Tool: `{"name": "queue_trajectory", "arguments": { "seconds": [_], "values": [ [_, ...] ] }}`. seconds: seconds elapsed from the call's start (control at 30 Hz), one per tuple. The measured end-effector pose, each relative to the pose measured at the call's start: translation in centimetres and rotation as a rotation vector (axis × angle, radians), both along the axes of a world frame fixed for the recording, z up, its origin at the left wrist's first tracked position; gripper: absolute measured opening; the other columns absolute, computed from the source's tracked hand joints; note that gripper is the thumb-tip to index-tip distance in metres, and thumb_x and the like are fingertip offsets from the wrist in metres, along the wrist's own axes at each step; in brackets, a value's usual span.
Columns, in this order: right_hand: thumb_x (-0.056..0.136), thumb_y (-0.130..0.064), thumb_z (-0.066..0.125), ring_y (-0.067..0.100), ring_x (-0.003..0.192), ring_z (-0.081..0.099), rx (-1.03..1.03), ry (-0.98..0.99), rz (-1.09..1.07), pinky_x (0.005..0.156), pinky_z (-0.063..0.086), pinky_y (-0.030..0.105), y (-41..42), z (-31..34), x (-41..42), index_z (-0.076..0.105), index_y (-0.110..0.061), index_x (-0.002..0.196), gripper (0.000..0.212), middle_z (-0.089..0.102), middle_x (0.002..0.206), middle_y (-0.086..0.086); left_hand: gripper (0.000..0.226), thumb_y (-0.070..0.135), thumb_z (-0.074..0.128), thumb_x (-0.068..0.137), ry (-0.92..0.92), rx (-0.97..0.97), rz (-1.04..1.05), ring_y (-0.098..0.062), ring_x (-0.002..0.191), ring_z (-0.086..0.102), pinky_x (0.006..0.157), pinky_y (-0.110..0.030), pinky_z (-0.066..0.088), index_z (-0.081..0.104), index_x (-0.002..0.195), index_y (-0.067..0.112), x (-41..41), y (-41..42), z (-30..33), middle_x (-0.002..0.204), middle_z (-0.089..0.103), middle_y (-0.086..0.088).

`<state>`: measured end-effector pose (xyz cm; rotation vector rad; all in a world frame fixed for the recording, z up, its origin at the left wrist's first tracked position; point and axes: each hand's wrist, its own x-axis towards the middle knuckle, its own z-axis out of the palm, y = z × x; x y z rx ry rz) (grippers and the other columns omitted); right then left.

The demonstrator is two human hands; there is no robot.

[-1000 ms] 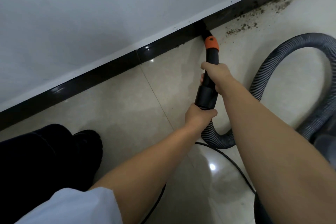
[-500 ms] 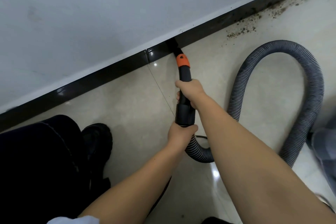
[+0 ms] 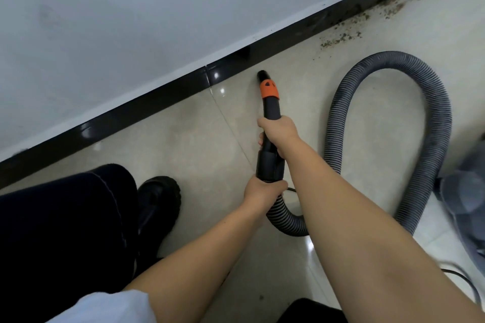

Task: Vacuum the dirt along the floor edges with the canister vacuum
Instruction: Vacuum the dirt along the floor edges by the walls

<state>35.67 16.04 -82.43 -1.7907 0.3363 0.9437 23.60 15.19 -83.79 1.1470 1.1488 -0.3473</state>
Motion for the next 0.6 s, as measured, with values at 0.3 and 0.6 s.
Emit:
{"name": "queue_trajectory", "arguments": {
  "seconds": [0.3,0.6],
  "values": [
    [0.086,-0.01,0.056,0.019,0.047,0.052,-0.055,-0.041,-0.247,0.052,0.048,0.029,-5.5,0.3,6.9,0.046,-0.01,0.082,0.011,0.053,0.06,0.008,0.019,0.006,0.066,0.077,-0.03,-0.05,-0.283,-0.025,0.074,0.056,0.069,-0.032,0.047,0.058,0.094,0.008,7.4,-2.0,0.5,0.071,0.057,-0.007],
    [0.086,-0.007,0.056,0.019,0.047,0.05,-0.049,-0.039,-0.369,0.048,0.047,0.027,-5.1,1.1,11.4,0.043,-0.009,0.077,0.016,0.051,0.062,0.01,0.037,0.008,0.067,0.077,-0.061,-0.056,-0.379,-0.025,0.084,0.057,0.08,-0.036,0.05,0.059,0.113,0.002,12.1,-0.5,0.8,0.091,0.059,-0.012]
  ]
}}
